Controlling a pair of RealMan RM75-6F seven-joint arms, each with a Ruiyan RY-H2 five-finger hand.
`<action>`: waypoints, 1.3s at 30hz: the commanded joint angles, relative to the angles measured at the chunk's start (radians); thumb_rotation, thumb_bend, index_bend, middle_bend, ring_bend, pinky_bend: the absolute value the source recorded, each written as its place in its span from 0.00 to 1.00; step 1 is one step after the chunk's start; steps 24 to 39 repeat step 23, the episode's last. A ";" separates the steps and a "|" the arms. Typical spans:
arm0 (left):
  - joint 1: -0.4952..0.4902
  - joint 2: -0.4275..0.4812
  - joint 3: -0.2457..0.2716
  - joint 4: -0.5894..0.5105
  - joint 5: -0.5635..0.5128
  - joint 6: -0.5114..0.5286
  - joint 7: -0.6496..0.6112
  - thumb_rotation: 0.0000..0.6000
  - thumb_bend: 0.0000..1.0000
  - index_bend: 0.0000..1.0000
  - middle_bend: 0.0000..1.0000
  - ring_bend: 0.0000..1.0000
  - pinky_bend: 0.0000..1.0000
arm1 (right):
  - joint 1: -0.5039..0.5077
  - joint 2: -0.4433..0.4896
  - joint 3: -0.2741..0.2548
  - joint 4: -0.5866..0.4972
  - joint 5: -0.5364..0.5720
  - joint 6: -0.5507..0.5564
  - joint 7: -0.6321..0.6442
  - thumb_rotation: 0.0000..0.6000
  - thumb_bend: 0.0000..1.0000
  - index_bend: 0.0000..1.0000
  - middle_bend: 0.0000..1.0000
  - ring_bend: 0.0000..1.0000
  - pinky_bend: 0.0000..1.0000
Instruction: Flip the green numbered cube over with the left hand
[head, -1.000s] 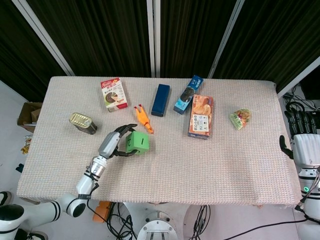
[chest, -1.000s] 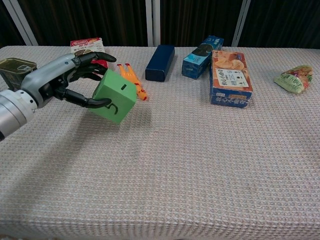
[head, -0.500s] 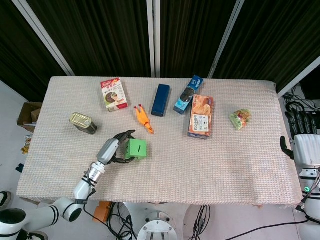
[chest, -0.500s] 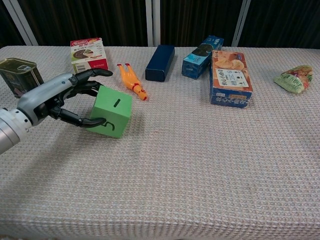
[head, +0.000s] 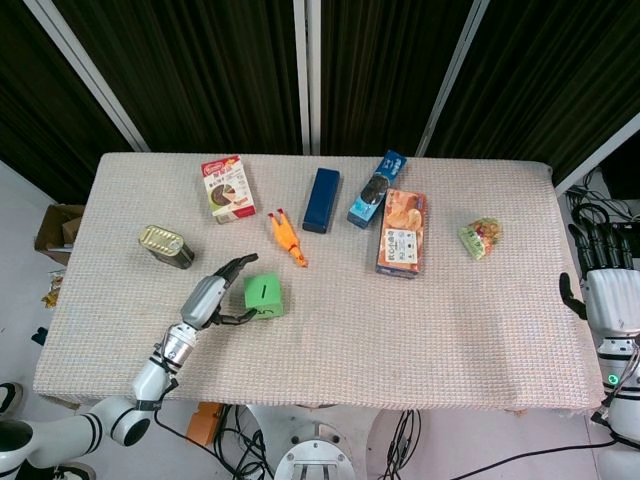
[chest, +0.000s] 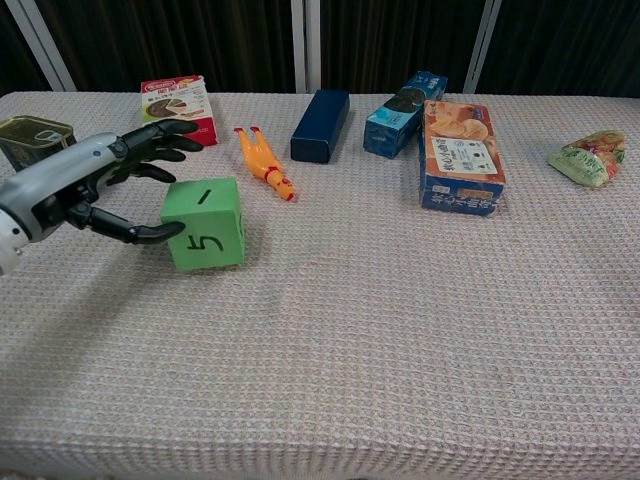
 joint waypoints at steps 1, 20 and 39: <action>0.028 0.053 0.024 -0.062 0.032 0.050 0.028 1.00 0.25 0.04 0.08 0.07 0.18 | -0.007 0.004 -0.001 -0.002 -0.003 0.010 0.005 1.00 0.43 0.00 0.00 0.00 0.00; 0.437 0.492 0.139 -0.218 -0.023 0.450 0.706 0.80 0.14 0.10 0.06 0.03 0.17 | -0.224 0.002 -0.178 0.006 -0.004 0.057 -0.049 1.00 0.39 0.00 0.00 0.00 0.00; 0.453 0.473 0.134 -0.156 -0.001 0.468 0.646 0.78 0.14 0.09 0.05 0.03 0.17 | -0.226 -0.001 -0.170 -0.013 0.015 0.034 -0.032 1.00 0.40 0.00 0.00 0.00 0.00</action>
